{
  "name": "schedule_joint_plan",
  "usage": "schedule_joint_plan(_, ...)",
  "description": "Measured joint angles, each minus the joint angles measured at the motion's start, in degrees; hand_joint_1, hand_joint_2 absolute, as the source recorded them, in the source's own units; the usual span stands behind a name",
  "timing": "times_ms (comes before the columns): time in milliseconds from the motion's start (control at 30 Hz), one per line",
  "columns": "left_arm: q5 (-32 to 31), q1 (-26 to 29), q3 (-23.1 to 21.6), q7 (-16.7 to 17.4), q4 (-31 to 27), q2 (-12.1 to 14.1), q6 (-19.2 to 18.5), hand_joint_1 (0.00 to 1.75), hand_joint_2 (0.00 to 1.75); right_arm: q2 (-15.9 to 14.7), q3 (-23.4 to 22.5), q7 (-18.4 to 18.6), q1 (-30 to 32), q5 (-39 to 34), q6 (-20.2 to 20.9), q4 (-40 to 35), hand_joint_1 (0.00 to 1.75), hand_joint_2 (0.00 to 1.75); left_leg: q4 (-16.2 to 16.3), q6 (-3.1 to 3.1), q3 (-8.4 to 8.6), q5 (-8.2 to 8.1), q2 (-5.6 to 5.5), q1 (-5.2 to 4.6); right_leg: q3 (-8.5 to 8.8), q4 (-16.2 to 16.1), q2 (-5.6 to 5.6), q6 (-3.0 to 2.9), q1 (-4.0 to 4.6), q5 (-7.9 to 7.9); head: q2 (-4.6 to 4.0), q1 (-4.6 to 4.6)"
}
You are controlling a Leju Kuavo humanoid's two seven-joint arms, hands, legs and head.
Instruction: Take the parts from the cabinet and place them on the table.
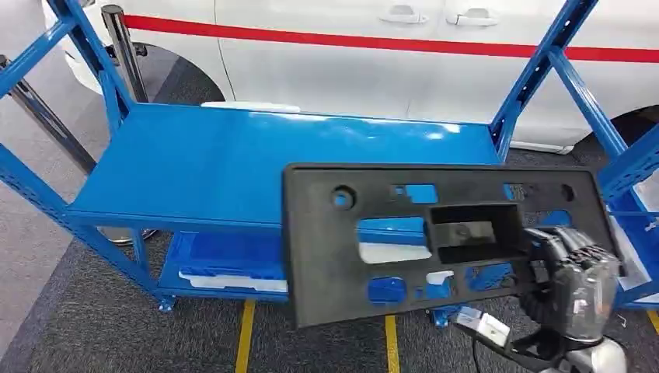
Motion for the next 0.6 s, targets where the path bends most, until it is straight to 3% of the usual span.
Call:
schedule_joint_plan(33, -2.8, -1.2, 0.8, -3.9, 0.5, 0.1, -1.1, 0.00, 0.00, 0.0, 2.5, 2.6, -1.1, 2.4, 0.1, -0.4, 1.75, 1.75, 0.1, 0.07, -0.78, 0.68, -0.05, -0.15, -0.06, 2.2, 0.00, -0.06, 0.01, -0.43, 0.00, -0.04)
schedule_joint_plan(67, -7.8, -3.1, 2.5, -6.3, 2.4, 0.5, -2.3, 0.00, 0.00, -0.6, 6.0, 7.4, -2.2, 4.4, 0.2, -0.9, 1.75, 1.75, 0.1, 0.10, -1.95, 1.58, -0.27, -0.31, 1.16, 2.6, 0.02, -0.22, 0.07, 0.90, 0.00, -0.04)
schedule_joint_plan(133, -14.9, -5.2, 5.8, -6.1, 3.2, 0.4, -4.8, 0.00, 0.00, -2.6, 10.8, 14.3, -3.0, 5.8, 0.0, -0.9, 1.75, 1.75, 0.3, -0.06, -3.45, 2.70, -0.56, -0.41, 6.02, -1.9, 0.04, -0.70, 0.40, 5.18, 0.00, -0.02)
schedule_joint_plan(167, -17.3, -5.4, 7.4, -6.3, 3.2, 0.2, -6.3, 0.00, 0.00, -3.1, 12.1, 15.1, -2.8, 6.2, 0.0, -1.1, 1.75, 1.75, 0.4, -0.32, -4.03, 3.32, -0.71, -0.54, 10.16, -7.0, 0.04, -1.31, 0.64, 6.48, 0.00, 0.00)
schedule_joint_plan(200, -18.8, -5.8, 8.9, -6.4, 3.2, -0.3, -7.5, 0.00, 0.00, -3.3, 12.7, 15.1, -2.5, 6.5, 0.0, -1.6, 1.75, 1.75, 0.5, -0.51, -4.26, 3.80, -0.62, -0.48, 13.65, -12.2, 0.03, -2.03, 1.04, 4.78, 0.00, -0.09)
schedule_joint_plan(233, -19.5, -5.7, 10.2, -6.4, 3.3, -0.4, -8.0, 0.00, 0.00, -3.6, 13.3, 15.1, -2.3, 6.8, 0.0, -2.2, 1.75, 1.75, 0.6, -1.00, -4.51, 4.34, -0.54, -0.77, 15.73, -16.7, 0.00, -2.15, 1.20, 3.32, 0.00, -0.06)
schedule_joint_plan(267, -19.6, -5.6, 11.0, -6.5, 3.3, -0.5, -8.3, 0.00, 0.00, -4.0, 13.8, 14.9, -2.1, 6.8, 0.0, -2.5, 1.75, 1.75, 0.1, -1.39, -4.31, 4.89, -0.34, -0.60, 15.25, -16.0, 0.00, -2.13, 1.44, 3.92, 0.00, -0.04)
schedule_joint_plan(333, -20.1, -6.0, 12.3, -6.6, 3.3, -0.8, -8.6, 0.00, 0.00, -4.9, 14.5, 14.5, -1.3, 6.3, -0.1, -3.4, 1.75, 1.75, -0.4, -2.15, -4.38, 6.01, -0.35, -0.25, 14.67, -16.4, -0.01, -2.85, 1.85, 4.59, 0.00, -0.03)
schedule_joint_plan(367, -20.8, -6.0, 12.9, -7.1, 3.3, -0.8, -8.9, 0.00, 0.00, -5.0, 14.6, 14.0, -1.0, 6.2, -0.1, -3.7, 1.75, 1.75, -0.3, -2.55, -4.58, 6.25, -0.43, -0.49, 14.30, -17.4, -0.12, -3.45, 1.12, 5.80, 0.00, 0.02)
schedule_joint_plan(400, -21.7, -6.2, 13.5, -7.7, 3.3, -0.8, -9.3, 0.00, 0.00, -5.0, 14.7, 13.5, -0.9, 6.1, -0.1, -3.8, 1.75, 1.75, 0.6, -2.81, -5.09, 4.22, -0.61, -0.27, 13.80, -17.4, -0.54, -3.80, 1.24, 6.46, 0.00, -0.07)
schedule_joint_plan(433, -23.0, -6.6, 14.2, -8.4, 3.3, -0.9, -9.7, 0.00, 0.00, -5.0, 14.6, 13.1, -0.4, 5.8, -0.1, -4.1, 1.75, 1.75, 3.1, -2.92, -5.85, 0.02, -0.70, -0.19, 12.90, -17.5, -0.43, -4.44, 1.21, 7.30, 0.00, -0.04)
schedule_joint_plan(500, -26.6, -7.5, 15.7, -10.6, 3.9, -0.9, -10.2, 0.00, 0.00, -5.0, 14.1, 12.1, 1.3, 5.2, -0.1, -5.0, 1.75, 1.75, 10.8, -3.45, -7.05, -6.80, -0.71, 0.01, 11.10, -17.4, -0.56, -4.61, 1.34, 8.67, 0.00, -0.06)
schedule_joint_plan(533, -28.4, -8.1, 16.6, -11.7, 4.4, -0.9, -10.4, 0.00, 0.00, -5.0, 13.8, 11.5, 2.0, 4.9, -0.1, -5.5, 1.75, 1.75, 14.5, -3.67, -7.41, -8.02, -0.70, 0.04, 10.08, -17.2, -0.63, -4.55, 1.37, 9.33, 0.00, -0.07)
schedule_joint_plan(567, -30.4, -8.8, 17.6, -12.8, 5.1, -0.9, -10.5, 0.00, 0.00, -5.0, 13.3, 10.9, 2.7, 4.7, -0.1, -6.0, 1.75, 1.75, 16.6, -3.83, -7.08, -7.21, -0.70, 0.11, 8.98, -16.9, -0.69, -4.46, 1.37, 9.98, 0.00, -0.07)
schedule_joint_plan(600, -32.1, -9.5, 18.6, -13.6, 5.8, -0.9, -10.5, 0.00, 0.00, -5.0, 13.0, 10.6, 3.5, 4.6, -0.1, -6.4, 1.75, 1.75, 16.3, -3.90, -5.61, -4.86, -0.70, 0.17, 7.70, -16.4, -0.70, -4.29, 1.35, 10.62, 0.00, -0.07)
